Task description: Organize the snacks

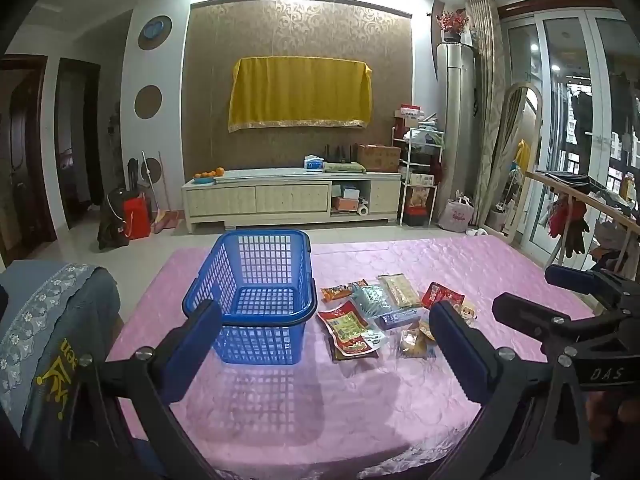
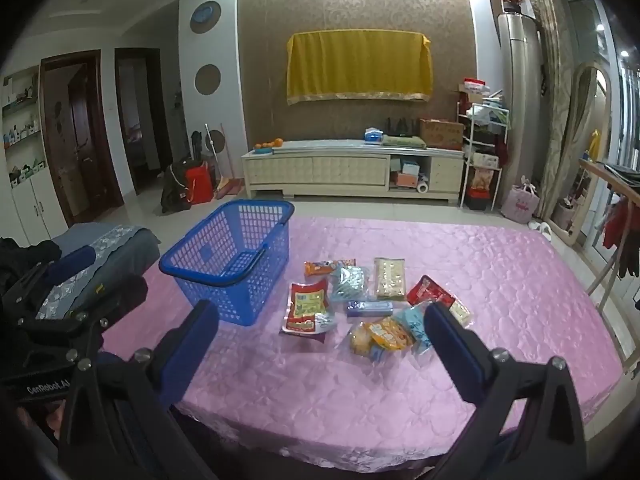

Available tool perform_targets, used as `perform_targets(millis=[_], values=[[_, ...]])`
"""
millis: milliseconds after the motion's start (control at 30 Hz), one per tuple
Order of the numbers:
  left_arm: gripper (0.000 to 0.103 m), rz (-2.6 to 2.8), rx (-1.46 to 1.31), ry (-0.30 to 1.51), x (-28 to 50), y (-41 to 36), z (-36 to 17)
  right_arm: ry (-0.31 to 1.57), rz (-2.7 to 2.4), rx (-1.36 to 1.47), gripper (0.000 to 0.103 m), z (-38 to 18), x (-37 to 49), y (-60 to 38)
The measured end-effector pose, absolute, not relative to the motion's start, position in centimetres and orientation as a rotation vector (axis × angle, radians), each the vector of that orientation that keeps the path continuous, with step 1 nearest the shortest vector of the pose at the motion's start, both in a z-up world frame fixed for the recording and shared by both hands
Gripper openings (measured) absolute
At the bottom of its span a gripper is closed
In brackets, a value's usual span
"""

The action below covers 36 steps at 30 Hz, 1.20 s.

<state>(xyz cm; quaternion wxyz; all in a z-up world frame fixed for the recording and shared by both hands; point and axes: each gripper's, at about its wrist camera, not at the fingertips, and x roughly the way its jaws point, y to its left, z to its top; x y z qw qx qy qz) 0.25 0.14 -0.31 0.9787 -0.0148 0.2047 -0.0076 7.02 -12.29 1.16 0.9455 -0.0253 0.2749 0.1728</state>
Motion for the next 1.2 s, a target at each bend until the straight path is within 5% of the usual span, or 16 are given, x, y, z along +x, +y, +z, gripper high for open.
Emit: perform_targets(millis=[1200], values=[[0.103, -0.023, -0.042, 0.428, -0.19, 0.10, -0.39, 0.569, 0.360, -0.059, 0.103, 0.80, 7.07, -12.01]])
